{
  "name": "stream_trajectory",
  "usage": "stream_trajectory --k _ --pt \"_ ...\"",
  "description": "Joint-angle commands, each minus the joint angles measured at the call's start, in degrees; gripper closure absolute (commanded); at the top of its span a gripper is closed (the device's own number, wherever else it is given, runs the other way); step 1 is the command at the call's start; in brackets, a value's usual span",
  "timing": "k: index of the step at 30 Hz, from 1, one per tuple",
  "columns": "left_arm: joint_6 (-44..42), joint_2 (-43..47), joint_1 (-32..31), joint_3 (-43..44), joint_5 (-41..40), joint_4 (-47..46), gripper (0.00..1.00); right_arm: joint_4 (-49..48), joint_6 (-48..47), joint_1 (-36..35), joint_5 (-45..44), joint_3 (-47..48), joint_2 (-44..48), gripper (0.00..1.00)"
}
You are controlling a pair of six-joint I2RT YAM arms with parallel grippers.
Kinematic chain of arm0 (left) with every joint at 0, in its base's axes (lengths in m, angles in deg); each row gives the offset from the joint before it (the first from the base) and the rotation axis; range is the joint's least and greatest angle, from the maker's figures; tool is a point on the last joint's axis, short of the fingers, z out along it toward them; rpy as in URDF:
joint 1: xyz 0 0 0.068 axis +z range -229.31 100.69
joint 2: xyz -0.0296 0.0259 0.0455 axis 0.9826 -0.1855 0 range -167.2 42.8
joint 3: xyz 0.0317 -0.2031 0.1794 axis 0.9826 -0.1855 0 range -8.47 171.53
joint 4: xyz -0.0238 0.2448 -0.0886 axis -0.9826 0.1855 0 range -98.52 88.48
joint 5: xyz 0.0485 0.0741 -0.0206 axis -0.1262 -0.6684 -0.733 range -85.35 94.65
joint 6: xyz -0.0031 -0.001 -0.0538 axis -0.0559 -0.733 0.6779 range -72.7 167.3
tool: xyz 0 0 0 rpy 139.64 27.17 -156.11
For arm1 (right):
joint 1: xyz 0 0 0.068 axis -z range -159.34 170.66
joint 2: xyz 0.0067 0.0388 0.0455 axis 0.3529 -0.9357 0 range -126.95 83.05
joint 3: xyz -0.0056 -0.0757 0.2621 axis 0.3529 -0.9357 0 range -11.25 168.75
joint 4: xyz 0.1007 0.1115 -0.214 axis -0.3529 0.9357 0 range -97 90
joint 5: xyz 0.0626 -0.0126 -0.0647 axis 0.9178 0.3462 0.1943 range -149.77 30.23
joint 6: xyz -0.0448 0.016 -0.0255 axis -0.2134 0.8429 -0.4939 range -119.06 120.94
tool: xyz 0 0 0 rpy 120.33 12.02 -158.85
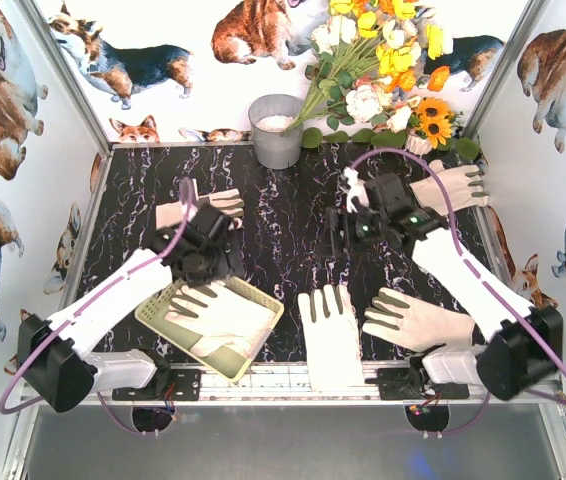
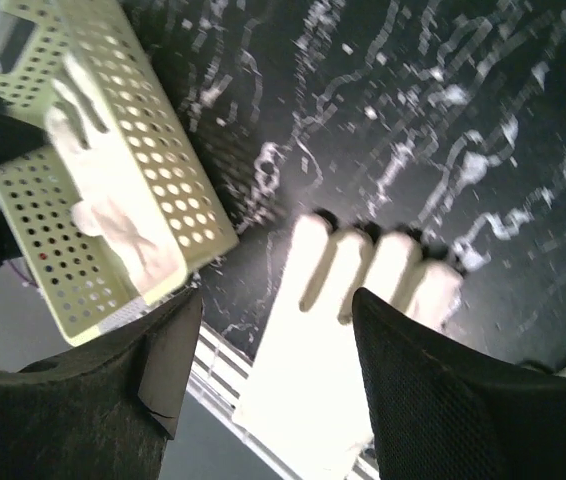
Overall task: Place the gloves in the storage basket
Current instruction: Adjust the glove in the bin, then pick up the glove from the center of the board.
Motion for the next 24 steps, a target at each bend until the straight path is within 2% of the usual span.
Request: stream_trajectory --k 1,6,11,18,24 --pt "-5.7 0.1 0.1 8.5 -6.1 5.8 0.2 3.5 0.1 1.5 -6.9 -4.8 4.6 0.37" --pt "-9.5 -1.6 0.9 16.4 -9.0 5.5 0.1 8.5 3.2 2.5 -14.6 -6.7 4.9 0.37" --pt "-12.0 -4.0 4.0 22.3 -9.7 3.2 0.08 7.9 6.1 3.9 -15.6 -9.8 2.8 0.37" --pt "-12.3 -4.2 10.9 23.2 -4.9 -1.0 0.07 6.0 6.6 4.9 -11.6 -12.2 -4.8 0.37" --pt "-12.9 -2.1 11.6 21.9 -4.8 1.4 0.06 -0.5 7.8 4.8 -4.1 -16.2 -9.0 0.37"
